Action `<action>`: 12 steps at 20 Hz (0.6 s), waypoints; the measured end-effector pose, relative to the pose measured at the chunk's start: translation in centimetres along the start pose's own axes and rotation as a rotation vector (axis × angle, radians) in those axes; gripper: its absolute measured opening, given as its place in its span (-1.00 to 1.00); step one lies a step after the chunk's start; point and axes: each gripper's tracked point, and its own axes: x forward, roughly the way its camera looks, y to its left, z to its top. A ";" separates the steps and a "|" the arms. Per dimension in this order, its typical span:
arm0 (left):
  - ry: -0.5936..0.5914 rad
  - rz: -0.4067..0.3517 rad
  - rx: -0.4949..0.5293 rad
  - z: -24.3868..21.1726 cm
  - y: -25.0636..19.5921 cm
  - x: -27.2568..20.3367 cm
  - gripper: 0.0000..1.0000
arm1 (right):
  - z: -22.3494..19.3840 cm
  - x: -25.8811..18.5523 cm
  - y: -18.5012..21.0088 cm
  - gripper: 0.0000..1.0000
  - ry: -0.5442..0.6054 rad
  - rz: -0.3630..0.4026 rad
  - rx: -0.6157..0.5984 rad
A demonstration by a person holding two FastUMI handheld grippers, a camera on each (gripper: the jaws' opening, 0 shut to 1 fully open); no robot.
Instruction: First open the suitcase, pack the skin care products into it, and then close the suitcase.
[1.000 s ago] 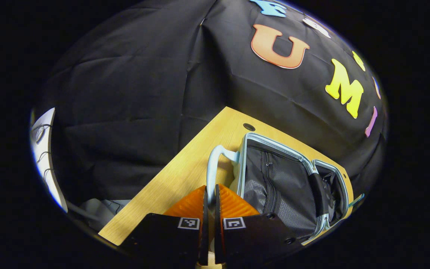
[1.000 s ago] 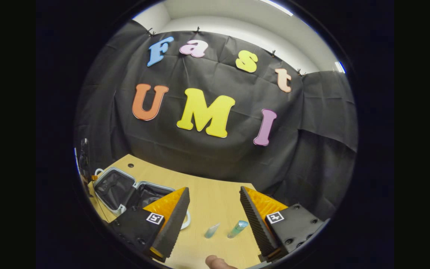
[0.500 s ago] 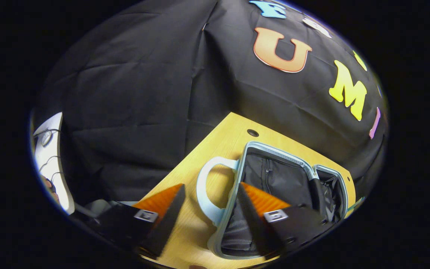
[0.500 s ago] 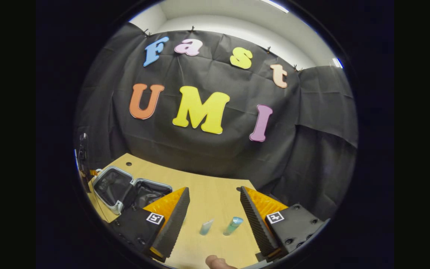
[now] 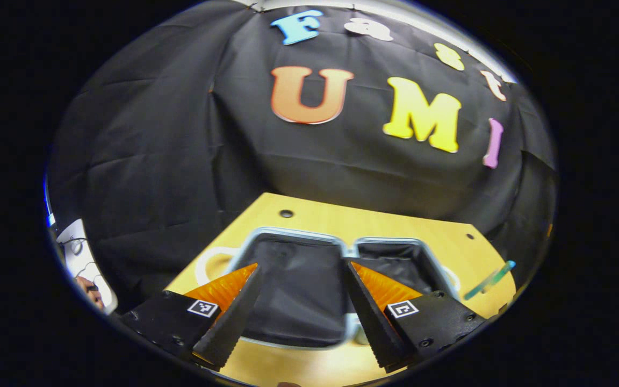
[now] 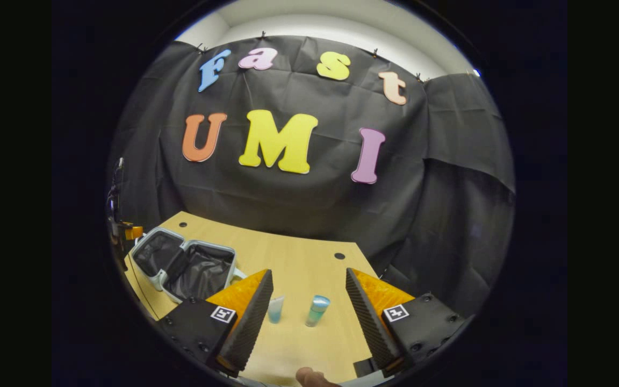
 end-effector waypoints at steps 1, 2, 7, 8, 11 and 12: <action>-0.004 -0.044 0.022 -0.4 -3.4 -0.4 0.96 | -0.4 0.2 -1.1 0.62 0.003 0.005 -0.002; 0.000 -0.086 0.054 -1.2 -6.9 -0.8 0.96 | -0.8 0.4 -2.4 0.62 0.006 0.005 -0.009; 0.025 -0.273 0.205 -5.5 -23.3 -2.6 0.96 | -3.2 1.9 -7.6 0.62 0.032 0.031 -0.023; 0.030 -0.300 0.216 -6.5 -25.6 -2.5 0.96 | -3.7 2.1 -8.5 0.62 0.038 0.036 -0.029; 0.059 -0.355 0.207 -9.6 -31.3 -1.9 0.96 | -5.0 2.9 -10.6 0.62 0.054 0.049 -0.041; 0.075 -0.364 0.204 -10.7 -32.6 -1.4 0.96 | -5.6 3.1 -11.3 0.62 0.059 0.050 -0.046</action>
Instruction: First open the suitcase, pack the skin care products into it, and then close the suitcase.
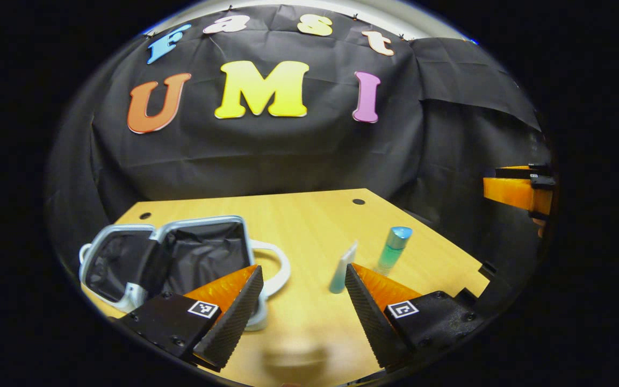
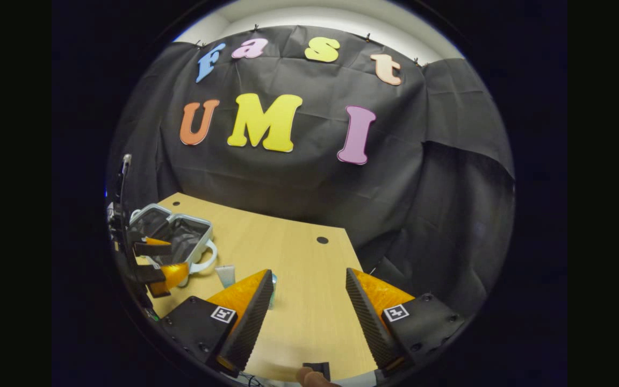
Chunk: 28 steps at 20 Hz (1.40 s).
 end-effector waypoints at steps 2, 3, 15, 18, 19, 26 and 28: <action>0.028 -0.014 -0.011 -2.0 -1.8 2.3 0.96 | -1.3 0.7 -0.8 0.62 0.016 0.004 -0.013; 0.039 -0.014 -0.015 -2.9 -2.3 3.4 1.00 | -1.9 1.1 -1.0 0.62 0.028 0.003 -0.024; 0.100 0.010 -0.040 -6.6 -3.1 12.6 0.17 | -7.2 4.2 -0.6 0.62 0.140 0.060 -0.058; 0.102 -0.011 -0.013 -6.3 -3.7 12.9 -0.12 | -7.9 4.8 0.4 0.62 0.160 0.073 -0.052; 0.106 -0.018 -0.009 -6.3 -4.0 13.0 0.00 | -8.0 5.1 0.6 0.62 0.161 0.076 -0.051; 0.105 -0.051 -0.006 -3.2 -4.0 8.0 -0.20 | -10.5 8.3 4.5 0.62 0.225 0.182 0.043; 0.105 -0.041 0.003 -2.1 -3.0 5.2 -0.21 | -11.2 9.6 6.2 0.62 0.217 0.211 0.047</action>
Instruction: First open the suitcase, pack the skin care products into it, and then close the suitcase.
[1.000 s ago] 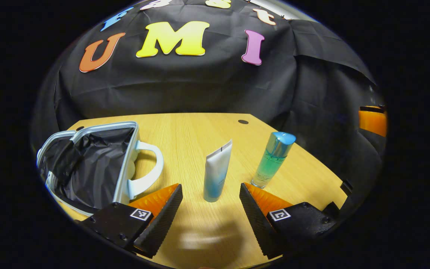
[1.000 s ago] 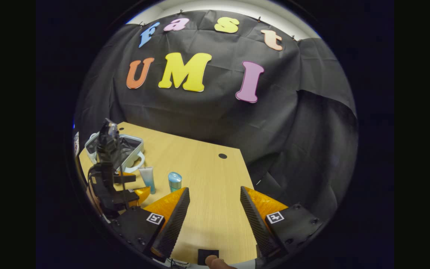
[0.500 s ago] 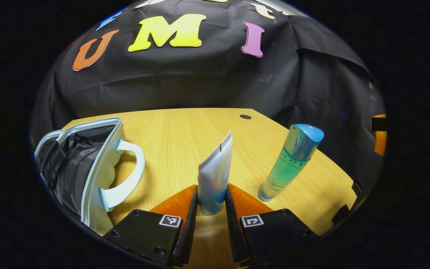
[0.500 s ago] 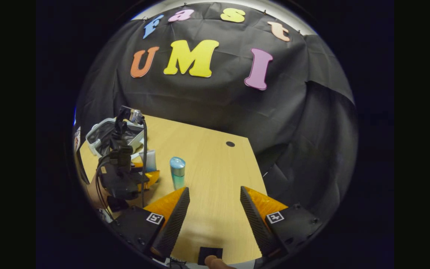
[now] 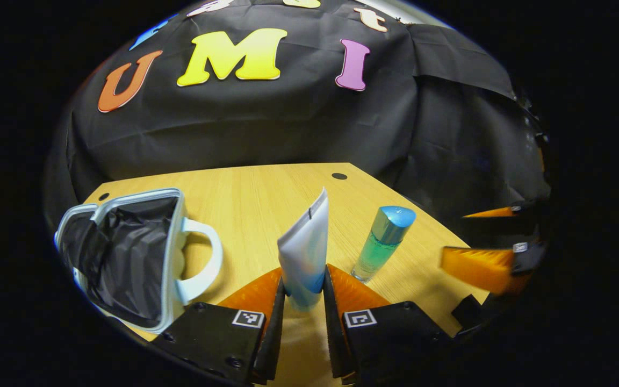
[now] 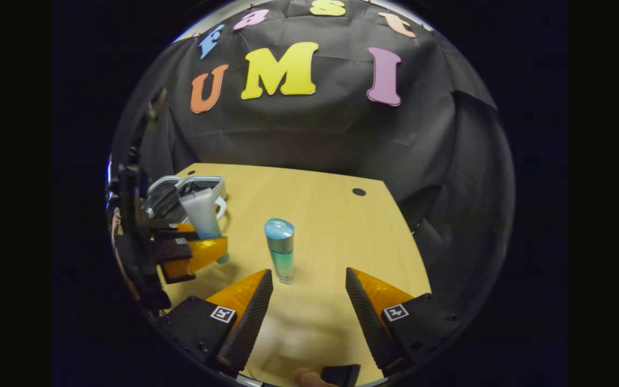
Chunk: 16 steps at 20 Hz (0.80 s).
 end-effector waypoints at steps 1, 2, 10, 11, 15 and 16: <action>-0.004 0.008 0.004 0.5 0.7 -1.4 -0.21 | -0.2 1.1 0.6 0.62 -0.001 0.009 -0.009; 0.006 0.021 0.003 0.6 1.6 -2.7 -0.21 | -0.5 2.2 1.3 0.62 -0.005 0.020 -0.013; 0.079 0.234 -0.128 0.1 13.1 -10.3 -0.21 | -2.2 8.6 4.5 0.52 0.008 0.035 0.008; 0.086 0.259 -0.141 0.0 14.5 -11.0 -0.21 | -2.2 8.9 4.6 0.49 0.009 0.030 0.007; 0.110 0.326 -0.147 -0.1 18.7 -12.0 -0.21 | -1.7 9.2 4.2 0.11 -0.004 0.006 0.010; 0.123 0.334 -0.145 -0.1 19.7 -11.9 -0.21 | -1.7 9.3 4.4 -0.23 0.000 0.008 0.014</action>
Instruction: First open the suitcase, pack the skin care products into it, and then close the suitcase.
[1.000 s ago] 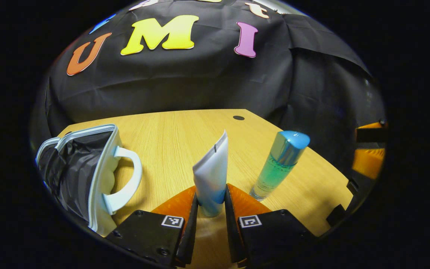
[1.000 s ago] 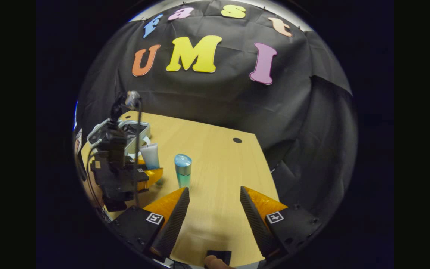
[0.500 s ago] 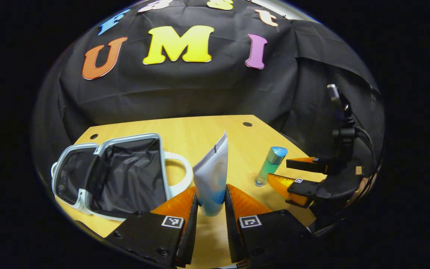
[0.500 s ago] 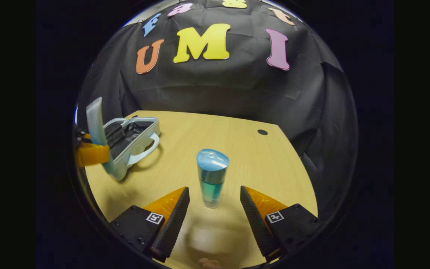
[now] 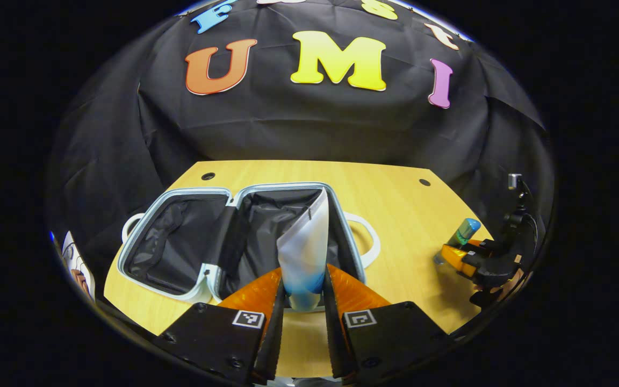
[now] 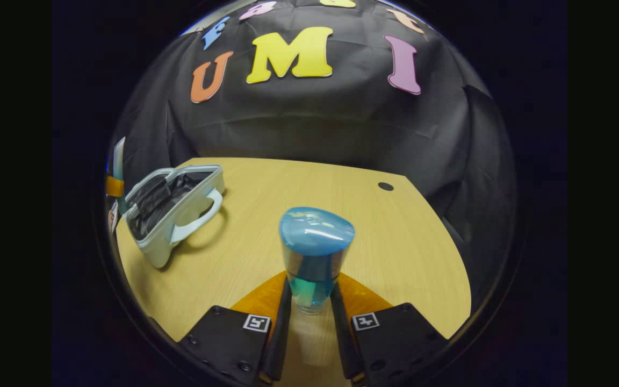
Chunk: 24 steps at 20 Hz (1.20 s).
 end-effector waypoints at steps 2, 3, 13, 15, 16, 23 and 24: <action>0.046 0.005 -0.001 -0.2 1.2 1.0 -0.21 | 0.0 0.2 0.3 -0.31 0.011 0.003 0.006; 0.074 0.006 -0.004 -0.3 1.9 1.7 -0.20 | 0.1 -0.1 0.5 -0.29 0.018 0.008 0.020; 0.500 -0.028 0.014 -5.9 5.8 8.7 -0.21 | 3.6 -7.7 7.2 -0.33 0.049 0.076 0.068; 0.580 -0.034 0.004 -7.2 6.4 10.2 -0.20 | 4.3 -8.8 8.5 -0.34 0.046 0.070 0.067; 0.590 -0.033 0.012 -7.3 6.6 11.0 -0.20 | 4.8 -9.3 9.1 -0.33 0.039 0.068 0.071; 0.627 -0.050 0.018 -8.1 7.0 12.6 -0.06 | 8.6 -10.2 12.5 -0.34 0.005 0.046 0.064; 0.618 -0.066 0.008 -8.0 6.7 12.6 -0.20 | 9.3 -10.1 13.1 -0.33 0.005 0.046 0.060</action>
